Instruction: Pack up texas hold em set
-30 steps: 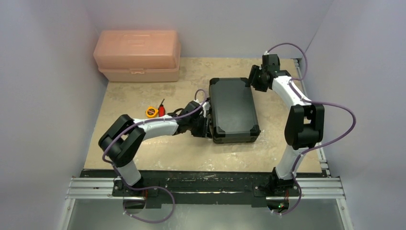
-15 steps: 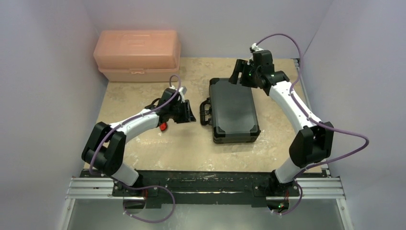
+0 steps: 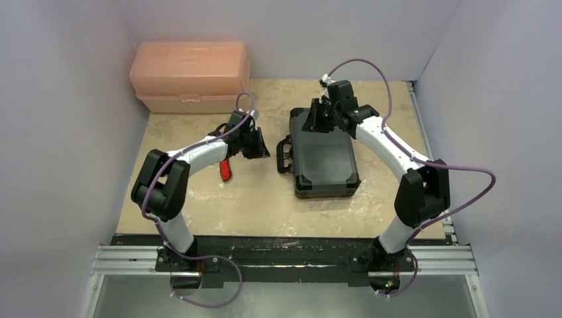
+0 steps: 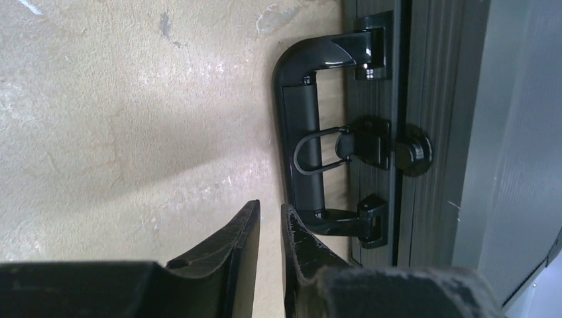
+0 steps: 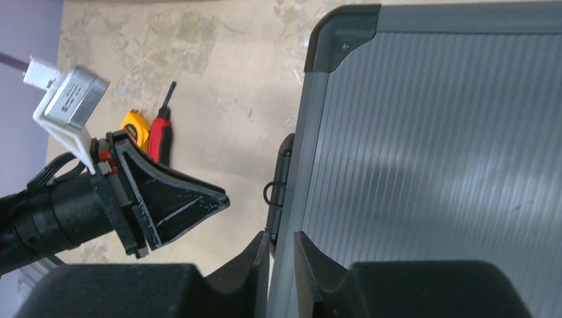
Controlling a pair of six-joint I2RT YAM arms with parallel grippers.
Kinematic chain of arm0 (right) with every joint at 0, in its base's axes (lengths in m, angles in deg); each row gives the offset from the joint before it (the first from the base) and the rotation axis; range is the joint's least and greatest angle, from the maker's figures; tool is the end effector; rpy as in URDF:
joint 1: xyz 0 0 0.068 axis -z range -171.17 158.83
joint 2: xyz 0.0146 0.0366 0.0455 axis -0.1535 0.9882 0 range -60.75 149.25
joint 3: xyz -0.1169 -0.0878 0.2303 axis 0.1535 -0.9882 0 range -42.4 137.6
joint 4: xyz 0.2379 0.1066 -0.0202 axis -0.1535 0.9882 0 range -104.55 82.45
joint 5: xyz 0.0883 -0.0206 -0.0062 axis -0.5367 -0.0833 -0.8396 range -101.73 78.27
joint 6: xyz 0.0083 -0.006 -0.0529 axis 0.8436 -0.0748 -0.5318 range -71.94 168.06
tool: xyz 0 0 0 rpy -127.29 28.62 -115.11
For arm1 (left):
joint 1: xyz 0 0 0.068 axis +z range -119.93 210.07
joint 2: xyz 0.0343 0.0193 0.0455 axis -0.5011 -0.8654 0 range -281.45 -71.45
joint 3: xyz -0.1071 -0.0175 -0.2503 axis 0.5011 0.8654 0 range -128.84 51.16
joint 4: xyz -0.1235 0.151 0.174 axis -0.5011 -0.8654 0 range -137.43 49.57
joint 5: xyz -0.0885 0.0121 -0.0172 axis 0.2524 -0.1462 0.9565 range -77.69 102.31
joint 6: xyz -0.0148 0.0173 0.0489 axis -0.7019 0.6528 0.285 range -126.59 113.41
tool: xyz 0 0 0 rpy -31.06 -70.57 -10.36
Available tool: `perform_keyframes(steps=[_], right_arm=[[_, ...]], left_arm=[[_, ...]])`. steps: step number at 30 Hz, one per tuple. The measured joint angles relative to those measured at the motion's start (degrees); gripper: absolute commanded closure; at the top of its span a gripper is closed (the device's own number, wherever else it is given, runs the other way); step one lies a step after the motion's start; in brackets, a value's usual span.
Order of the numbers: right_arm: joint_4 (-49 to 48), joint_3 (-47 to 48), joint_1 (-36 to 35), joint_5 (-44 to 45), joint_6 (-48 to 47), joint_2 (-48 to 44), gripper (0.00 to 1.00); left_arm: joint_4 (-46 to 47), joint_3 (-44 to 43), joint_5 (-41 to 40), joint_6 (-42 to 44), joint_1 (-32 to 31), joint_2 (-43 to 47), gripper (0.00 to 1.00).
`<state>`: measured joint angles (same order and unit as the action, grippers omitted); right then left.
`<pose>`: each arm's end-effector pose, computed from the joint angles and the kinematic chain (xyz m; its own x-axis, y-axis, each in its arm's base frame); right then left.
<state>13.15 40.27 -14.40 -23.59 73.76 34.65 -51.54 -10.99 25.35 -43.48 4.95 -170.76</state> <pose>0.3462 0.1566 0.3103 -0.7667 0.1328 -0.6281 -0.2189 0.8657 0.4502 0.3284 -0.1629 0.1928 -0.8703 -0.2378 -0.4314 0.0340 0.8447 -0.5342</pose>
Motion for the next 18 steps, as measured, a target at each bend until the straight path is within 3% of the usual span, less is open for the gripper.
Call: perform_keyframes(steps=[7, 18], right_arm=[[-1.66, -2.84, -1.53, -1.29, 0.22, 2.62, 0.99], [-4.24, -5.92, -1.81, -1.05, 0.37, 5.84, 1.0]], left_arm=[[-0.17, -1.64, 0.0, -0.15, 0.02, -4.26, 0.89], [0.09, -4.28, 0.28, -0.63, 0.04, -9.64, 0.91]])
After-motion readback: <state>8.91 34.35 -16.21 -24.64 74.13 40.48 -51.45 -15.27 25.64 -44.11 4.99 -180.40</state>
